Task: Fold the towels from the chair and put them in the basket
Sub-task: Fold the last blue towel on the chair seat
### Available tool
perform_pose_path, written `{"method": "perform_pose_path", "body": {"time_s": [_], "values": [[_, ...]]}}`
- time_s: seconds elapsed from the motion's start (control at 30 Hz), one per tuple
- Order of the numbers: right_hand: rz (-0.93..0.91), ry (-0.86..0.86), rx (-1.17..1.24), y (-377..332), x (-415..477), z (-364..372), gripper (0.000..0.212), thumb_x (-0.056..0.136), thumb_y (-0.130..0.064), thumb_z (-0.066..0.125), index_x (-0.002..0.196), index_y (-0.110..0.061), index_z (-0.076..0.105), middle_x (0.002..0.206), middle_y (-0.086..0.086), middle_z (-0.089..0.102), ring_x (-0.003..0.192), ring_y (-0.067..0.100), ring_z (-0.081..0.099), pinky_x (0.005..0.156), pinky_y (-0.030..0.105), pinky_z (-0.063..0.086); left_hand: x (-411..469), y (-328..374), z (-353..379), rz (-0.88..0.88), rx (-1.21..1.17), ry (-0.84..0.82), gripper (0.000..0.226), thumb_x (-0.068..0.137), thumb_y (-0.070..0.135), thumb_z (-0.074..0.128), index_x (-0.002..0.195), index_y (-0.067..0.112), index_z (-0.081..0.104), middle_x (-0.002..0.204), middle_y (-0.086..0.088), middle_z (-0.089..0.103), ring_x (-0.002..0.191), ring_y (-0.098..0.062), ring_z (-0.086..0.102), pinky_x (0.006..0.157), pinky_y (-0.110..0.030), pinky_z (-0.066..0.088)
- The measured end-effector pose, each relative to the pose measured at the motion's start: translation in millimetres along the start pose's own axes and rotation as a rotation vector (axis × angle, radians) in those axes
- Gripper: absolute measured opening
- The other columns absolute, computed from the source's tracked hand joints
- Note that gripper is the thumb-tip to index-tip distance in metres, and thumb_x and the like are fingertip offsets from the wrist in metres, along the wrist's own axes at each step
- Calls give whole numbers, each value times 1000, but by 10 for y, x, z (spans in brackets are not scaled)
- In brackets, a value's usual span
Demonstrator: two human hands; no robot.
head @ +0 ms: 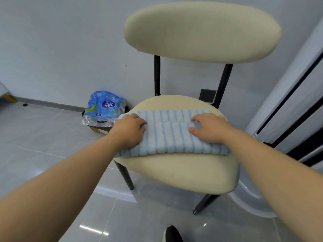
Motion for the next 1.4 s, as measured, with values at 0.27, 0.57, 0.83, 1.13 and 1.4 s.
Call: {"method": "perform_pose_path", "body": {"time_s": [0.27, 0.57, 0.83, 1.13, 1.4], "values": [[62, -303, -6, 52, -220, 34, 77, 81, -68, 66, 141, -25, 46, 142, 0, 51, 123, 22, 50, 101, 34, 41, -245, 106, 2, -40, -47, -301, 30, 84, 44, 70, 106, 28, 57, 104, 6, 62, 95, -17, 55, 77, -27, 41], [1, -414, 87, 93, -492, -192, 32, 78, -36, 83, 90, -19, 59, 82, -8, 57, 72, 11, 52, 44, 14, 39, -424, 184, -188, 24, -109, -363, 21, 85, 42, 72, 88, 26, 57, 85, 9, 58, 84, -17, 55, 69, -29, 43], [144, -167, 740, 188, -274, -618, 9, 67, -17, 70, 63, -19, 61, 70, 1, 60, 70, 22, 56, 58, 28, 43, -229, -5, -350, -125, -260, -379, 25, 91, 52, 61, 100, 29, 57, 97, 8, 57, 99, -19, 59, 91, -40, 53], [212, -294, 343, 374, 51, -41, 18, 85, -18, 66, 100, -11, 72, 106, 6, 66, 98, 25, 64, 82, 38, 57, 7, -258, -36, -262, -399, -404, 12, 84, 15, 65, 92, 22, 71, 97, -4, 69, 86, -27, 67, 64, -35, 58], [60, -285, 63, 279, 104, -83, 12, 92, -26, 66, 104, -23, 65, 109, -3, 63, 97, 17, 60, 78, 30, 50, 94, -248, -96, -167, -189, -275, 10, 91, 29, 65, 88, 26, 56, 83, 9, 51, 86, -18, 51, 72, -29, 41]]}}
Point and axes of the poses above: each hand's wrist, its own x-axis towards the middle knuckle, its own z-axis out of the palm, y = z × x, the point moved 10 cm from there along x, towards the middle knuckle
